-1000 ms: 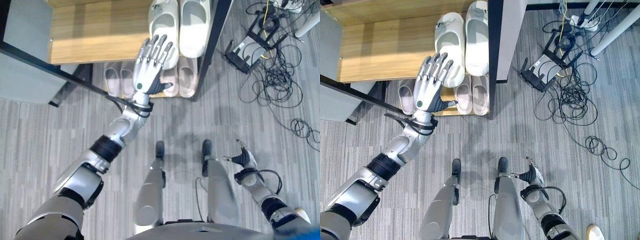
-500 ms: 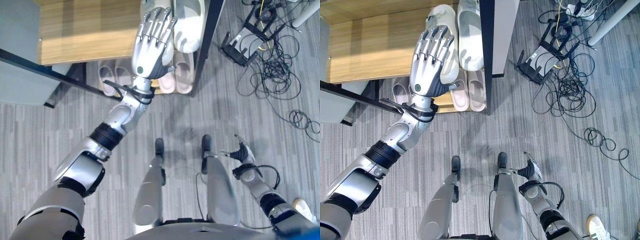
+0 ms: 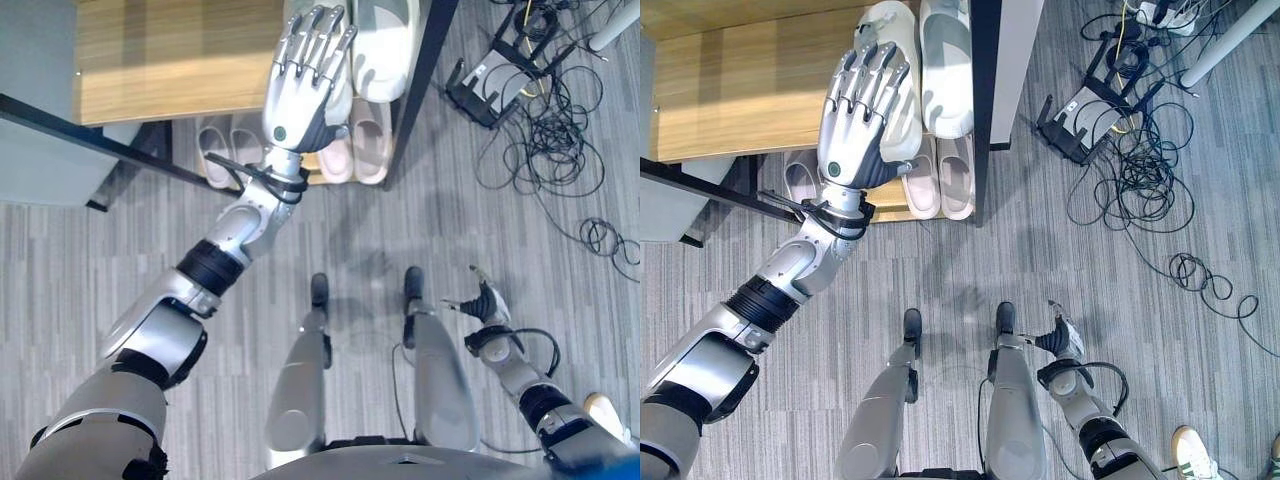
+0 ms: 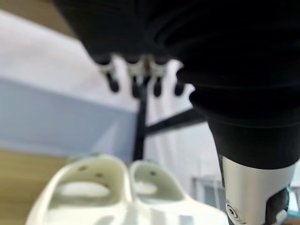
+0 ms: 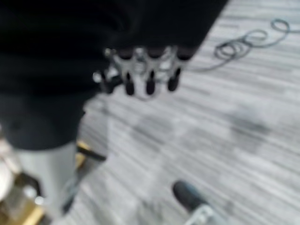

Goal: Arrange the slippers neatly on the shoe rack.

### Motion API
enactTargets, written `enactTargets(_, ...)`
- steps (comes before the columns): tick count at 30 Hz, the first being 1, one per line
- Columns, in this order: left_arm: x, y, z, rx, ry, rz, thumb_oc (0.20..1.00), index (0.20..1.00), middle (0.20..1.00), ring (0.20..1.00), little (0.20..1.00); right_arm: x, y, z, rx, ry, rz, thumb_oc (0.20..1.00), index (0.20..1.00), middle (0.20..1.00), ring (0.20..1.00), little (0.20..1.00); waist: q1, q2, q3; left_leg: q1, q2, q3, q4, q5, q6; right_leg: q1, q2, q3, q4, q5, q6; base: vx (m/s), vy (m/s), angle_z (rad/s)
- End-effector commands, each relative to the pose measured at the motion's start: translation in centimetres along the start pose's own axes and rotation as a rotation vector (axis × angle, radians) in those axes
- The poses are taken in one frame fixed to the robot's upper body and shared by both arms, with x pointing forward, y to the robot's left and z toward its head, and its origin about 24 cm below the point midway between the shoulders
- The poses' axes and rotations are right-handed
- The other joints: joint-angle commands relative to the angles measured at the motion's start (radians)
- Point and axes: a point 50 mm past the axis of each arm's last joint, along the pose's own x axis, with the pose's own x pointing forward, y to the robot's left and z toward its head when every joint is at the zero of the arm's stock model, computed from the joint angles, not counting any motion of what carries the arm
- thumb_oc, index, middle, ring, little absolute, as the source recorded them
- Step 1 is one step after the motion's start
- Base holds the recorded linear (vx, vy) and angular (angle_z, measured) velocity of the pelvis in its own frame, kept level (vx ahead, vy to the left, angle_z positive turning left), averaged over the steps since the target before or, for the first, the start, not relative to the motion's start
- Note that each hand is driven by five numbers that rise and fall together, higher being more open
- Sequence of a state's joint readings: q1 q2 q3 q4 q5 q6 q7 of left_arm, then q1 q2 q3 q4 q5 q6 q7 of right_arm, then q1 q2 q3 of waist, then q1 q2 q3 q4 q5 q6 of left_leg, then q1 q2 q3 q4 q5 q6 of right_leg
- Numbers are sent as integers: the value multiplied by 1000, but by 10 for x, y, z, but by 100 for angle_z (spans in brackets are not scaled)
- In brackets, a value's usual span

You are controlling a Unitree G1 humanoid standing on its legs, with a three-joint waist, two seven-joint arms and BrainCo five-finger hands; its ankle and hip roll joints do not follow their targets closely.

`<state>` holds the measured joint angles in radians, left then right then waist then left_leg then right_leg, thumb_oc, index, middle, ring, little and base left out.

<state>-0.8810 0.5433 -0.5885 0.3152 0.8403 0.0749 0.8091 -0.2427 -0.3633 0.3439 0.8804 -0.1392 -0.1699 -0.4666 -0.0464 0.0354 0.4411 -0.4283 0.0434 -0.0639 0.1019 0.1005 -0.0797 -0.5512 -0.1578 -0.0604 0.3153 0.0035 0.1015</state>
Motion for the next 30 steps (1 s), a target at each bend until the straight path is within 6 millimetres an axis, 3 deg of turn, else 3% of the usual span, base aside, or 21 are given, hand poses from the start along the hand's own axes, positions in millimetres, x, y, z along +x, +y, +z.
enactTargets(1, 25, 30, -10, 42, -38, 165, 1000, 1000, 1000, 1000, 1000, 3, 6, 19, 69, -55, -17, 1000, 1000, 1000, 1000, 1000, -11, -48, 13, -58, -61, 8, 65, -93, 37, 107, -22, -21, -182, 47, 42, 0, 0, 0)
enactTargets(30, 30, 28, -12, 71, -17, 167, 1000, 1000, 1000, 1000, 1000, 10, 4, 30, 64, -76, -40, 1000, 1000, 1000, 1000, 1000, -6, -59, 34, -97, -67, 5, 62, -87, 43, 75, -30, -27, -192, 63, 48, 0, 0, 0)
